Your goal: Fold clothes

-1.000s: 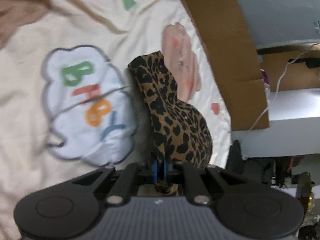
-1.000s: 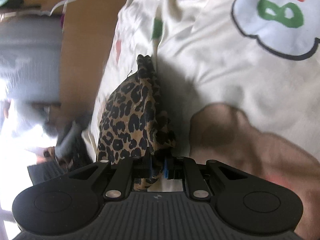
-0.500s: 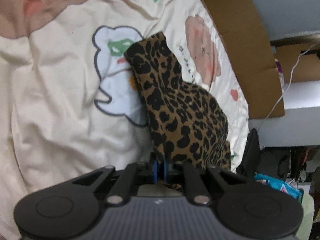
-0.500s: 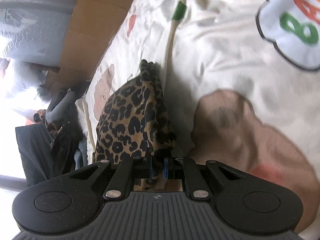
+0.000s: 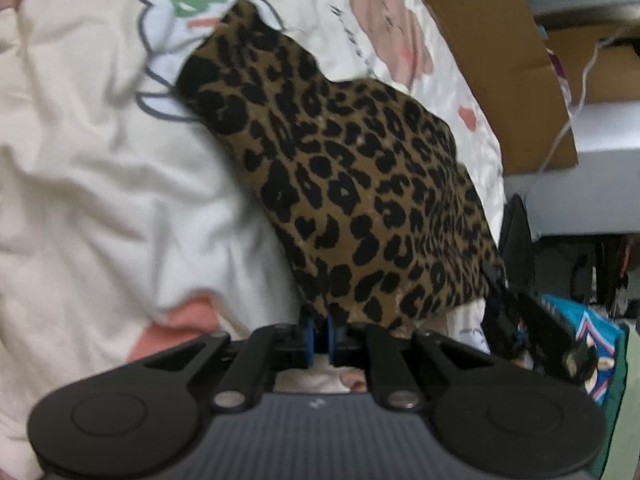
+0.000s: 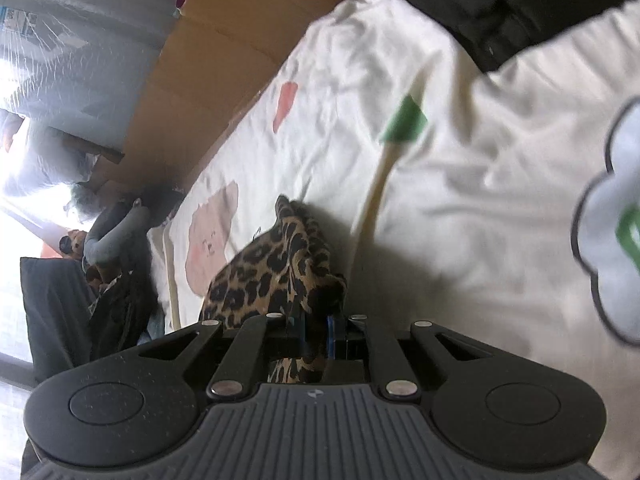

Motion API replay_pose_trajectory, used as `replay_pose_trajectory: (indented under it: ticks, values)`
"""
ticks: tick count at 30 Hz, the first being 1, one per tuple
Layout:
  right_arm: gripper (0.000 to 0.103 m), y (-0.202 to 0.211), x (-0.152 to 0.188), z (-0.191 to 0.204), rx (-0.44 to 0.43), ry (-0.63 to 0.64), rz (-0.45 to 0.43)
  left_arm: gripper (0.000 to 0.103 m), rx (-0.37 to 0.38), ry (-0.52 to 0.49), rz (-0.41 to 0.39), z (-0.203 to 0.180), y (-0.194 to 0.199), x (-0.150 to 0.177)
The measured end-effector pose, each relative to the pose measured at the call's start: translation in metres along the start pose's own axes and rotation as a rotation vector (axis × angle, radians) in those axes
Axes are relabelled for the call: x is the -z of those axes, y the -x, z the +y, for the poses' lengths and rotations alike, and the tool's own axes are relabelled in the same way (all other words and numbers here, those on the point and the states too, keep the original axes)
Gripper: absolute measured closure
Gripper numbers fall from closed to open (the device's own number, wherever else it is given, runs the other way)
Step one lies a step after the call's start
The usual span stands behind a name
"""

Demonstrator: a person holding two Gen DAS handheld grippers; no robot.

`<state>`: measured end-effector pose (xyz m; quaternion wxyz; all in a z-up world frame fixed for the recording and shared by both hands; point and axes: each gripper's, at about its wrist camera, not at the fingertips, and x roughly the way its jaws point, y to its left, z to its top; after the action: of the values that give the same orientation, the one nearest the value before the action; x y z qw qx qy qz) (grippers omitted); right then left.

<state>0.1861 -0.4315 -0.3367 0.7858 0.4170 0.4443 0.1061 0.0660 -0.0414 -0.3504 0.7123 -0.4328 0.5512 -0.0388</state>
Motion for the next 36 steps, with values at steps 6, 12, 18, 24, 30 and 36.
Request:
replay_pose_trajectory:
  ticks: [6,12,18,24,30,36]
  values:
    - [0.094,-0.007,-0.023,0.002,0.012,0.017,-0.019,0.098,-0.004,-0.071,0.023,-0.008,0.011,-0.001]
    - [0.094,-0.024,-0.054,0.003,0.052,0.035,-0.012,0.094,-0.034,-0.122,-0.006,-0.015,0.031,-0.013]
    - [0.094,-0.032,-0.078,0.005,0.089,0.055,-0.007,0.086,-0.048,-0.199,-0.081,-0.030,0.051,-0.041]
    - [0.090,-0.041,-0.089,-0.002,0.107,0.022,0.031,0.064,-0.079,-0.304,-0.138,-0.057,0.049,-0.084]
    - [0.063,-0.035,-0.077,-0.019,0.094,-0.031,0.006,0.051,-0.092,-0.418,-0.133,-0.088,0.024,-0.118]
    - [0.058,-0.034,-0.054,-0.028,0.041,-0.077,0.038,0.046,-0.108,-0.540,-0.081,-0.112,-0.012,-0.134]
